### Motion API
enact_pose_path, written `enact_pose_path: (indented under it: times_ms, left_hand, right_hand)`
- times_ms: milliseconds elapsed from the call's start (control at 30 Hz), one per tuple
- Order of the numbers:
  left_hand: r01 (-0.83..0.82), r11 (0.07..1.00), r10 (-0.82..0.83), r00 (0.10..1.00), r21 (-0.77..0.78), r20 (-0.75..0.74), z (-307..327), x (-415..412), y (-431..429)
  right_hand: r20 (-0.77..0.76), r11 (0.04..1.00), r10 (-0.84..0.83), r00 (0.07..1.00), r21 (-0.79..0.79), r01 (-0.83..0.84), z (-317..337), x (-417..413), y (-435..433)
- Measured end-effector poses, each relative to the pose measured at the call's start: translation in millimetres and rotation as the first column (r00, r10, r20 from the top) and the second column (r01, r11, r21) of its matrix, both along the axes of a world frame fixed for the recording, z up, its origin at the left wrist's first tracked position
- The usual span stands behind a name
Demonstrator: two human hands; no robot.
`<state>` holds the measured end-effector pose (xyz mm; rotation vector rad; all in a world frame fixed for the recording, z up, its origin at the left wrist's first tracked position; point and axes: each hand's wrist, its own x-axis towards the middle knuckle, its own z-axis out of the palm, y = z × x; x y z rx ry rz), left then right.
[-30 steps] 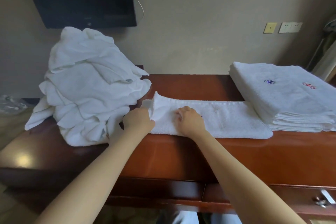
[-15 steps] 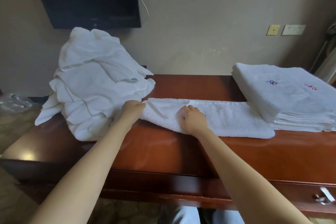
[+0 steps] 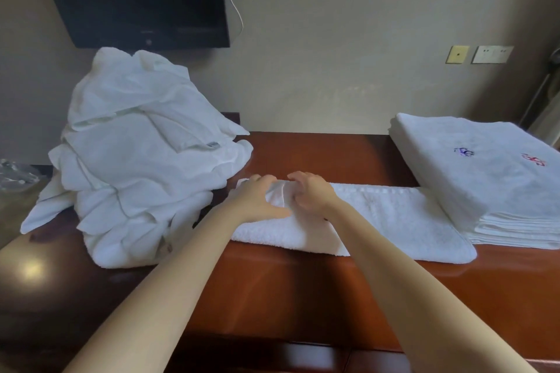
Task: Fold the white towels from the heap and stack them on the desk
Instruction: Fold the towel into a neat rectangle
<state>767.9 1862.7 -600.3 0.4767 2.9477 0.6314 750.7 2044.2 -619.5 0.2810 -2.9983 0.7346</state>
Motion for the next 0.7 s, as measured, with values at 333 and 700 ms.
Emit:
enact_pose_path:
  times_ms: [333, 700]
  left_hand:
    - [-0.194, 0.974, 0.221, 0.927, 0.118, -0.302, -3, -29, -2]
    - [-0.402, 0.909, 0.376, 0.904, -0.109, -0.202, -12, -72, -12]
  right_hand:
    - [0.026, 0.998, -0.053, 0.998, 0.022, 0.053, 7, -20, 25]
    - [-0.032, 0.981, -0.046, 0.998, 0.185, 0.051, 7, -43, 13]
